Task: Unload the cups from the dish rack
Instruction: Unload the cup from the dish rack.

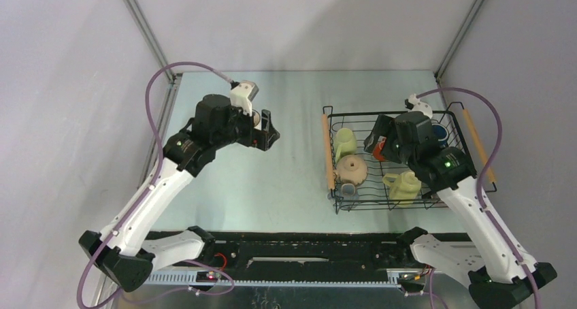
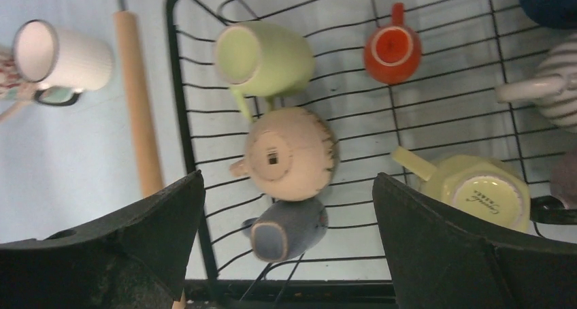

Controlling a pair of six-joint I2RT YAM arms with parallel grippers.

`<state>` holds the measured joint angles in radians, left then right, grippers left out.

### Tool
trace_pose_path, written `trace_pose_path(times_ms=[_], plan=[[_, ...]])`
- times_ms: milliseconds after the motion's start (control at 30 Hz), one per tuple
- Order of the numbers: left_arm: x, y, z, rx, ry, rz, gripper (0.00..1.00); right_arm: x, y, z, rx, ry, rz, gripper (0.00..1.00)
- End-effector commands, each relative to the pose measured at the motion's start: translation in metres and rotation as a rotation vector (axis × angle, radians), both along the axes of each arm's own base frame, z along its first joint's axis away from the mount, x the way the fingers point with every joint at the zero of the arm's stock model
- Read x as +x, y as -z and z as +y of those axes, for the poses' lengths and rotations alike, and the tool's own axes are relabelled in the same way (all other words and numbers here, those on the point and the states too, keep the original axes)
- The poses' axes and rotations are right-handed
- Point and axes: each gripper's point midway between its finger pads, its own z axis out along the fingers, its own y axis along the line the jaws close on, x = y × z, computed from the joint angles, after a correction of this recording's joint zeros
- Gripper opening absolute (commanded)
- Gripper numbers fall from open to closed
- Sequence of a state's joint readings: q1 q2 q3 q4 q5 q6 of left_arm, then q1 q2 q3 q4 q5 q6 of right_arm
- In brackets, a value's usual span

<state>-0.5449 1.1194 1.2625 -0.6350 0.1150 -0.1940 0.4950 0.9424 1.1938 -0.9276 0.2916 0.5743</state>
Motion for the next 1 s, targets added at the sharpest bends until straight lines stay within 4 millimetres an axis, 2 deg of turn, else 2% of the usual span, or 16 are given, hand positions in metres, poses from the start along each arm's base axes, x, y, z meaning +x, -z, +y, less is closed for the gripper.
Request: trace_pose_path(times_ms=[0, 267, 500, 967], plan=[[-0.008, -0.002, -0.017, -0.084, 0.071, -0.046, 1.0, 0.021, 0.016, -0.011, 0.014, 0.068, 0.019, 1.0], [-0.015, 0.016, -0.024, -0.097, 0.128, -0.02, 1.0, 0.064, 0.069, -0.034, -0.036, 0.148, 0.124, 0.94], [-0.02, 0.025, -0.03, -0.109, 0.164, 0.003, 1.0, 0.093, 0.106, -0.058, -0.107, 0.219, 0.196, 0.9], [-0.021, 0.03, -0.037, -0.131, 0.184, 0.026, 1.0, 0.121, 0.166, -0.075, -0.143, 0.244, 0.312, 0.83]])
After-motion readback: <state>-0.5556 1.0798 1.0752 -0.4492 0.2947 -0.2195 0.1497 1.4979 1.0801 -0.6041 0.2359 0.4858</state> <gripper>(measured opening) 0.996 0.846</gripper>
